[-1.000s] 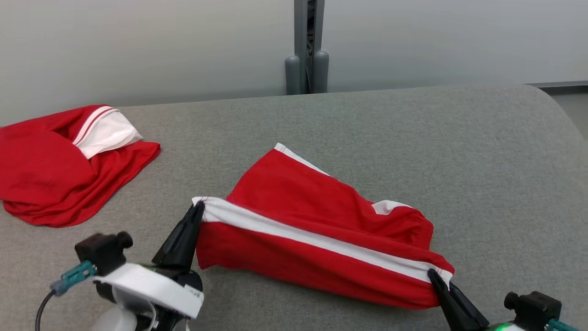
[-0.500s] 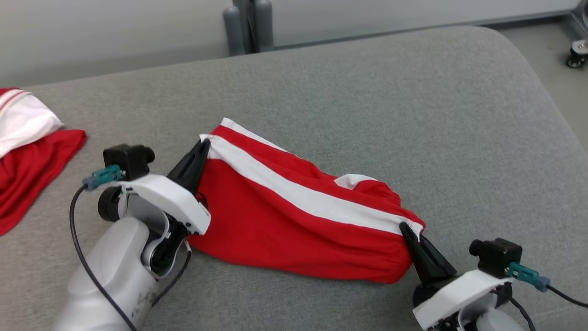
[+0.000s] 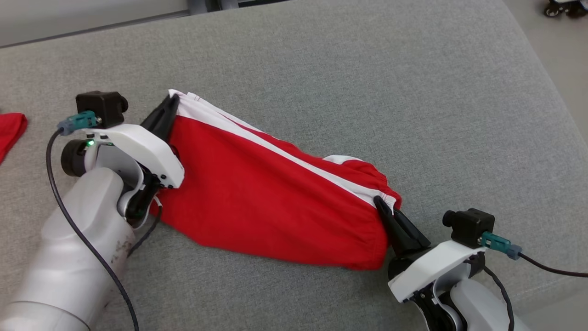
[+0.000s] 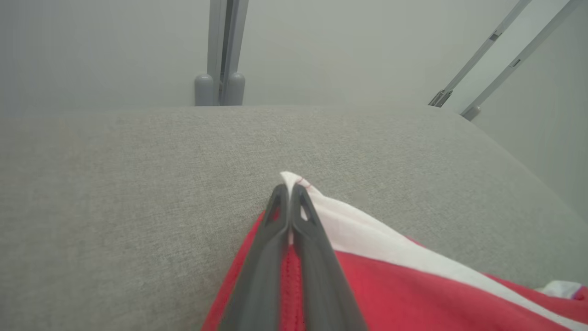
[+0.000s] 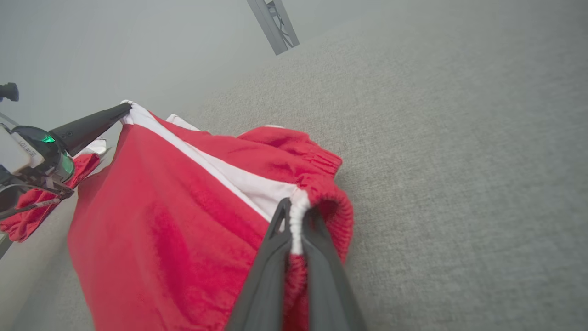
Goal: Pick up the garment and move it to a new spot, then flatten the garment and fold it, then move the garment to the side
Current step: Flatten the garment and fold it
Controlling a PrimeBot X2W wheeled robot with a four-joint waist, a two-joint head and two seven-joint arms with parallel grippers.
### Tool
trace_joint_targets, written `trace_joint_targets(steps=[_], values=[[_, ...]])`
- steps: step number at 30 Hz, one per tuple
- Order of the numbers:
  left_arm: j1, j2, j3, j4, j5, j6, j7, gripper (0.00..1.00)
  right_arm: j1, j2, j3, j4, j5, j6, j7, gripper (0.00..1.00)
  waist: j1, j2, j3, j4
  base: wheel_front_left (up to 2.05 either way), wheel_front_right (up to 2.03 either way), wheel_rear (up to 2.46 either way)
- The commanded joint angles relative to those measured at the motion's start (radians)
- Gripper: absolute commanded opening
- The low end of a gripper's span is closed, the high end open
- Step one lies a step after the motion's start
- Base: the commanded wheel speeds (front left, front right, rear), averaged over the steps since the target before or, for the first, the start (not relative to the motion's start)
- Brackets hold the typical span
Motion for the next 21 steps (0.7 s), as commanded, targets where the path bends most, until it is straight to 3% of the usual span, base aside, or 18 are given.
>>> trace_joint_targets(steps=[1,13,14,15,16,17,18,19,21], values=[[-0.026,0.008,-0.004,0.020,-0.002,-0.005,0.000,0.00,-0.017,0.000,0.002,0.010,0.007,0.000,-0.010,0.00,0.0000,0.0000,0.012,-0.006,0.00,0.00,0.00],[-0.132,0.015,-0.073,0.153,-0.035,-0.003,-0.013,0.00,-0.095,0.016,0.041,0.094,0.030,0.000,-0.030,0.00,0.0000,0.0000,0.049,-0.029,0.00,0.00,0.00],[-0.138,0.011,-0.079,0.161,-0.036,-0.003,-0.009,0.00,-0.099,0.018,0.038,0.099,0.028,0.000,-0.030,0.11,0.0000,0.0000,0.051,-0.031,0.00,0.00,0.00],[-0.144,0.009,-0.087,0.169,-0.032,-0.003,-0.006,0.00,-0.102,0.021,0.037,0.104,0.028,0.000,-0.032,0.35,0.0000,0.0000,0.053,-0.032,0.00,0.00,0.00],[-0.149,0.007,-0.095,0.177,-0.031,-0.003,-0.001,0.14,-0.104,0.023,0.036,0.108,0.029,0.000,-0.033,0.76,0.0000,0.0000,0.054,-0.032,0.00,0.00,0.00],[-0.153,0.006,-0.100,0.184,-0.033,-0.003,-0.001,0.21,-0.107,0.025,0.034,0.111,0.029,0.000,-0.034,1.00,0.0000,0.0000,0.054,-0.032,0.00,0.00,0.00],[-0.156,0.005,-0.108,0.191,-0.033,-0.003,0.002,0.36,-0.109,0.027,0.034,0.115,0.029,0.000,-0.035,1.00,0.0000,0.0000,0.053,-0.032,0.00,0.00,0.00],[-0.159,0.005,-0.115,0.198,-0.029,-0.003,-0.002,0.71,-0.110,0.028,0.034,0.117,0.024,0.000,-0.036,1.00,0.0000,0.0000,0.052,-0.032,0.00,0.00,0.00],[-0.164,0.000,-0.127,0.213,-0.028,-0.003,-0.008,1.00,-0.110,0.030,0.032,0.121,0.018,0.000,-0.036,1.00,0.0000,0.0000,0.048,-0.032,0.00,0.00,0.00]])
